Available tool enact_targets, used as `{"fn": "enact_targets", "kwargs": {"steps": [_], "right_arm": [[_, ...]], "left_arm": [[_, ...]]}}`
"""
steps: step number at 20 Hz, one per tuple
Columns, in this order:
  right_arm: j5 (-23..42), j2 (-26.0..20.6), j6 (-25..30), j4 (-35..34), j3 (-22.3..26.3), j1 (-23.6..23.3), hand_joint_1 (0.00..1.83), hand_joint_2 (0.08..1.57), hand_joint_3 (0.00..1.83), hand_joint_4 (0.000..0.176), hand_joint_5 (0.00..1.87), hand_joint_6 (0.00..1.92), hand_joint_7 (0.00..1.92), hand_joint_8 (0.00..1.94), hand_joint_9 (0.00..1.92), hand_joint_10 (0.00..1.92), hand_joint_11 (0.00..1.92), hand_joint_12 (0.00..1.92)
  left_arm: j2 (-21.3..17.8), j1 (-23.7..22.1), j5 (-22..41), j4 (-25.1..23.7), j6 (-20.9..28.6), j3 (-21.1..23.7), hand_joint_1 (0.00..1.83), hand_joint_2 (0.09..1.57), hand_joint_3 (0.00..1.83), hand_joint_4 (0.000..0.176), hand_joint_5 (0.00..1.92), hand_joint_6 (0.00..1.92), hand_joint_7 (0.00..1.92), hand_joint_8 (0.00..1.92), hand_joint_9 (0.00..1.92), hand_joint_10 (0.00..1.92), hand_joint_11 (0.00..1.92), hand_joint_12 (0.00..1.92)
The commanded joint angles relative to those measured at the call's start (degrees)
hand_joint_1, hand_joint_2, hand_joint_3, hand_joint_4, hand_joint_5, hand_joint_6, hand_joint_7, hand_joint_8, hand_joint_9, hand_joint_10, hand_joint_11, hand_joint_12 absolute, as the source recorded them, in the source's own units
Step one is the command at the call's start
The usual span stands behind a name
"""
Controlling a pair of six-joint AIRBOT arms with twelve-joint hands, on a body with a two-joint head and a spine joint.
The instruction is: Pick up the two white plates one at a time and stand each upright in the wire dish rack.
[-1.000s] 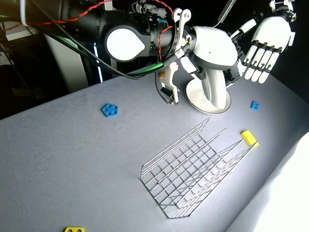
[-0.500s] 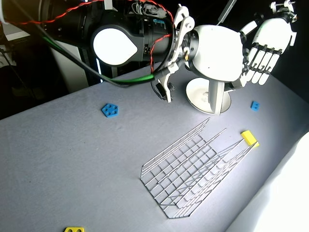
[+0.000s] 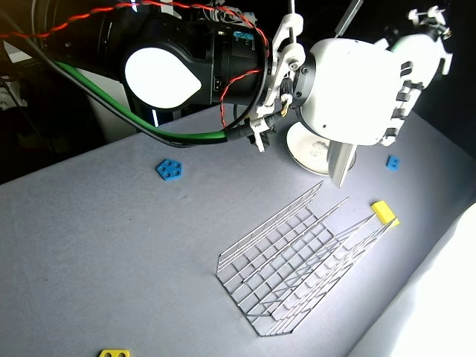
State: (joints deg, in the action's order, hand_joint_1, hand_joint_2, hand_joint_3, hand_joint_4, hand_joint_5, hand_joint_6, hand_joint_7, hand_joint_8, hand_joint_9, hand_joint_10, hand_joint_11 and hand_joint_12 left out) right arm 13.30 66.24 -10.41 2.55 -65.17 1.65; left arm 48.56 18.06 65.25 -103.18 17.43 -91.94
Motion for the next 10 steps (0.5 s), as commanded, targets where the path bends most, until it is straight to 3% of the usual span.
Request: {"fn": "enact_targets", "kwargs": {"steps": [1,8,10], "right_arm": [[6.7,-0.5,2.1,-2.4,-0.6,-1.6,1.37,1.11,0.00,0.000,0.93,1.07,1.01,0.84,0.92,1.17,0.74,1.24],[2.0,-2.2,5.8,-5.3,-3.8,-3.5,1.37,1.09,0.00,0.000,1.00,0.95,1.06,0.75,0.97,1.11,0.77,1.17],[1.6,-2.9,5.9,-5.5,-4.1,-4.2,1.37,1.10,0.00,0.000,0.99,0.98,1.03,0.80,0.94,1.15,0.75,1.19]], "left_arm": [[-0.2,0.8,-0.1,5.3,-1.0,0.2,0.00,1.06,0.00,0.000,0.05,0.01,0.02,0.01,0.01,0.00,0.00,0.00],[1.8,10.4,-2.4,10.4,-3.1,0.2,0.00,1.06,0.00,0.000,0.05,0.00,0.01,0.00,0.00,0.00,0.00,0.00],[2.2,11.7,-2.8,10.5,-3.3,0.0,0.00,1.05,0.00,0.000,0.05,0.00,0.01,0.00,0.00,0.00,0.00,0.00]]}}
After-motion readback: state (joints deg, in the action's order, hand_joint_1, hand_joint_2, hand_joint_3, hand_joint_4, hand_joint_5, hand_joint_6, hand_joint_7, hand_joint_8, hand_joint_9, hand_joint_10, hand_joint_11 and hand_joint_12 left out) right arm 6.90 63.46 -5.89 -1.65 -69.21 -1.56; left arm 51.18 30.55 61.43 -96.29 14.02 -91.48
